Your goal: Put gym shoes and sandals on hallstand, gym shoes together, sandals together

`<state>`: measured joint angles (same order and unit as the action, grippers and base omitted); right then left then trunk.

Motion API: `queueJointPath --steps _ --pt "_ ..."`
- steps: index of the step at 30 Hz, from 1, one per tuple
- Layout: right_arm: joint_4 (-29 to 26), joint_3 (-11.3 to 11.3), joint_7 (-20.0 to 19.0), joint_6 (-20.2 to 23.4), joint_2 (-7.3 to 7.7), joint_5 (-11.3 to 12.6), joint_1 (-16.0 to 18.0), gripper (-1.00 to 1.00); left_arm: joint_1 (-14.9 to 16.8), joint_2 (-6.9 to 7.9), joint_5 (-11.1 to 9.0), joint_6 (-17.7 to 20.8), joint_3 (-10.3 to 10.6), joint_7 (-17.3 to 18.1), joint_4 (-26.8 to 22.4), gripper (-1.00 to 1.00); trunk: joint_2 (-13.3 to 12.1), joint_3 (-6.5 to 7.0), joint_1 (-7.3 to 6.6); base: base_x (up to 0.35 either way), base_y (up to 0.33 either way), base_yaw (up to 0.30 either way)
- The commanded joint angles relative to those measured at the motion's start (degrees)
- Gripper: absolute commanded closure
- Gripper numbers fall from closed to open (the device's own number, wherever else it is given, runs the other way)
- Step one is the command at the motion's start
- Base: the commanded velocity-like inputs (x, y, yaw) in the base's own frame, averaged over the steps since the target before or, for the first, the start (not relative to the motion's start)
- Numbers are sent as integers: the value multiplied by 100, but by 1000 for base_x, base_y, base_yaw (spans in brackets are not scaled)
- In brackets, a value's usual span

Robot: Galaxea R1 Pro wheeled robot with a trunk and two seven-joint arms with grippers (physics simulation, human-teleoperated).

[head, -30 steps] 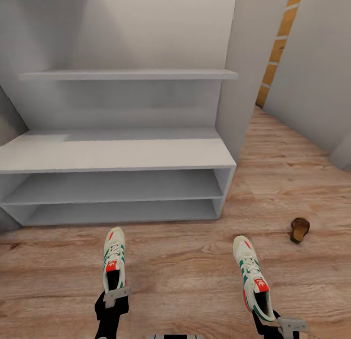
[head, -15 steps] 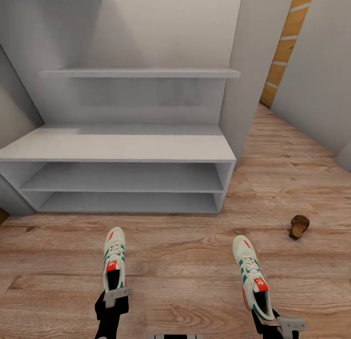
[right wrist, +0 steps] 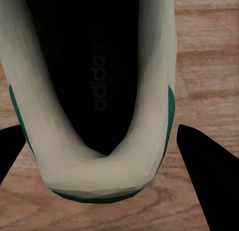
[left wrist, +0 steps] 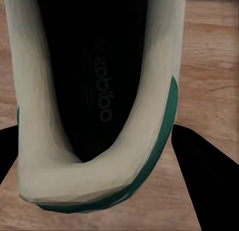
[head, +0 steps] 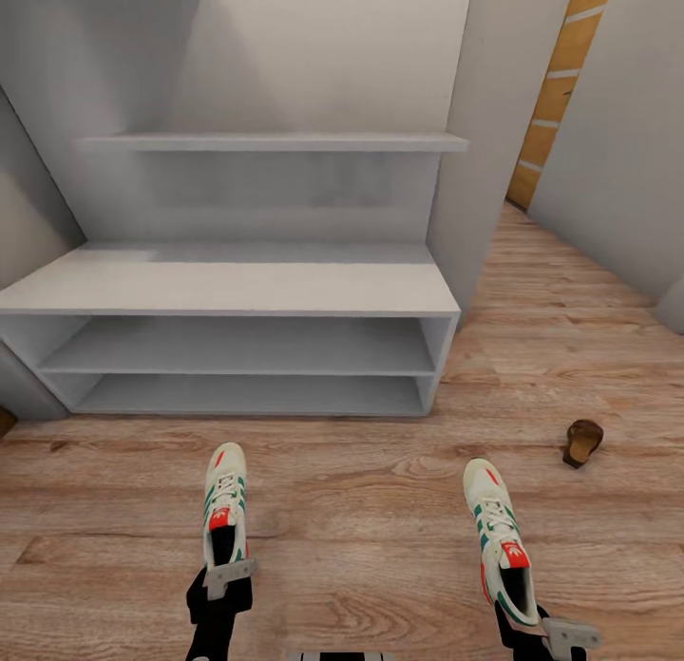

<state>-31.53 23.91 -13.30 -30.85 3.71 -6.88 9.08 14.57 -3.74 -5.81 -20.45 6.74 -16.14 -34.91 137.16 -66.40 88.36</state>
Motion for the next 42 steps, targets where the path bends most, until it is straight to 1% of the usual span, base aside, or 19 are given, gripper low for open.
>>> queueJointPath --steps 1,9,12,13,15,16,19,20,21,22,23,24,25,28,32,34,36,38,42 --pt "7 50 -37 -21 -3 -58 6 100 3 6 -58 -25 43 -25 3 100 2 -4 -1 0 0 0" --pt "21 76 -18 -16 19 -54 6 100 79 13 -8 179 82 48 -7 100 2 -4 -1 0 0 0" --pt "19 94 -12 -5 97 -47 6 100 249 24 20 613 89 87 -70 100 2 -4 -1 0 0 0" --pt "21 98 -10 0 168 -42 6 100 386 27 31 859 93 148 -111 100 2 -4 -1 0 0 0" --pt "25 118 -6 11 304 -32 6 100 682 30 46 1338 89 394 -168 100 2 -4 -1 0 0 0" --pt "23 133 -4 12 334 -31 6 100 757 30 49 1446 87 474 -178 100 2 -4 -1 0 0 0" --pt "7 436 1 23 480 -20 6 100 1171 30 55 1929 78 863 -200 100 2 -4 -1 0 0 0" --pt "-2 810 0 42 567 -21 6 100 1451 26 36 2256 76 1020 -200 100 2 -4 -1 0 0 0" --pt "-8 1090 -2 85 627 -22 6 100 1640 23 24 2507 75 1087 -201 100 2 -4 -1 0 0 0" --pt "-17 1458 -4 222 730 -23 6 100 1831 18 16 2794 74 1133 -201 100 2 -4 -1 0 0 0" --pt "-21 1550 -4 276 766 -23 6 100 1994 13 11 3044 74 1164 -201 100 2 -4 -1 0 0 0" --pt "-49 1740 -5 467 887 -24 7 100 2222 11 6 3381 74 1191 -201 100 2 -4 -1 0 0 0" --pt "-103 1844 -8 680 1005 -24 7 100 2423 10 4 3639 73 1204 -199 100 2 -4 -1 0 0 0" --pt "-191 1952 -6 1000 1152 -24 7 100 2750 18 1 3891 75 1215 -194 100 2 -4 -1 0 0 0" --pt "-281 2172 -6 1118 1201 -24 8 100 3043 21 1 4165 74 1217 -155 100 2 -4 -1 0 0 0" --pt "-315 2398 -6 1148 1212 -24 10 100 3223 22 -3 4414 73 1220 -131 100 2 -4 -1 0 0 0" --pt "-354 2543 -5 1161 1216 -24 8 100 3383 21 -6 4609 68 1230 -120 100 2 -4 -1 0 0 0" --pt "-391 2603 -7 1166 1218 -24 7 100 3539 19 -7 4708 64 1241 -114 100 2 -4 -1 0 0 0" --pt "-504 2622 -15 1174 1211 -26 6 100 3678 9 -5 4760 61 1251 -113 100 2 -4 -1 0 0 0"
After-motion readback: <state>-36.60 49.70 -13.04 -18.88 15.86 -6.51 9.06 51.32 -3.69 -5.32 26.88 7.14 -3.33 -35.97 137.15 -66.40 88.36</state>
